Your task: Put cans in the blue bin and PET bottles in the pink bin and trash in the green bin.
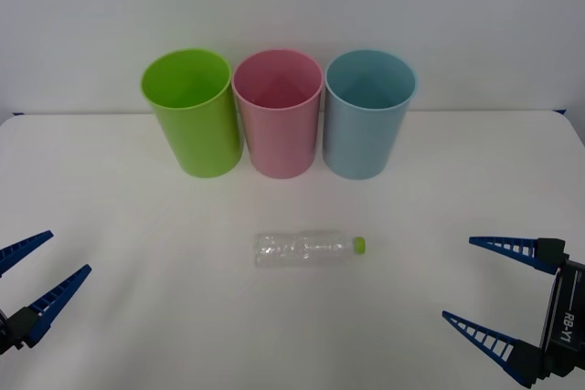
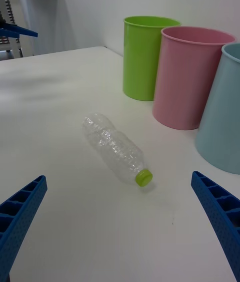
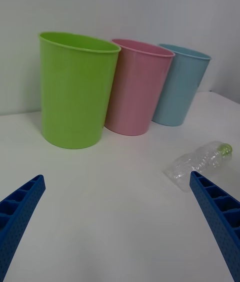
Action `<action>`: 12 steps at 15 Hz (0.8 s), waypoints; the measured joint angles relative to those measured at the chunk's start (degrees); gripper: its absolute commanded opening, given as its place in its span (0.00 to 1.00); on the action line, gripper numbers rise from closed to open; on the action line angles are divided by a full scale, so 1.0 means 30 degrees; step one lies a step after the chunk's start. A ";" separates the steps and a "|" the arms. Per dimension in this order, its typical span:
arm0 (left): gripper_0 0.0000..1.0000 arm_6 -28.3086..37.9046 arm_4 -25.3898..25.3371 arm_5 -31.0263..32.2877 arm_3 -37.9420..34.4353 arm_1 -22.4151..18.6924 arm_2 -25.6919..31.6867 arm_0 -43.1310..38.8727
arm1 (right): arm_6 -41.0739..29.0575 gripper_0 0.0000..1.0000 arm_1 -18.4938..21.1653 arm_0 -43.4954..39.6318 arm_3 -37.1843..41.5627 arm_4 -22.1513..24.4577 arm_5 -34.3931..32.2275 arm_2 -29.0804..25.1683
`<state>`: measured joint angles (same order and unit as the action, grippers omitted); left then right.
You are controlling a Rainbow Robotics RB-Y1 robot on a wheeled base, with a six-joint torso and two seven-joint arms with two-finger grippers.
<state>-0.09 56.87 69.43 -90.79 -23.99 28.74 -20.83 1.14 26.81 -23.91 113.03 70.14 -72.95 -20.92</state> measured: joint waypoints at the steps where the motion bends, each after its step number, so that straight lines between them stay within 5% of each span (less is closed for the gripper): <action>1: 1.00 0.0000 0.0000 0.0000 0.0000 0.0000 0.0000 0.0000 | 0.0000 1.00 0.0000 0.0000 0.0000 0.0000 0.0000 0.0000; 12: 1.00 0.0000 0.0000 0.0000 0.0000 0.0000 0.0000 0.0000 | 0.0000 1.00 0.0000 0.0000 0.0000 0.0000 0.0000 0.0000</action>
<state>-0.09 56.87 69.43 -90.79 -23.99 28.74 -20.83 1.14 26.81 -23.91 113.03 70.14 -72.95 -20.92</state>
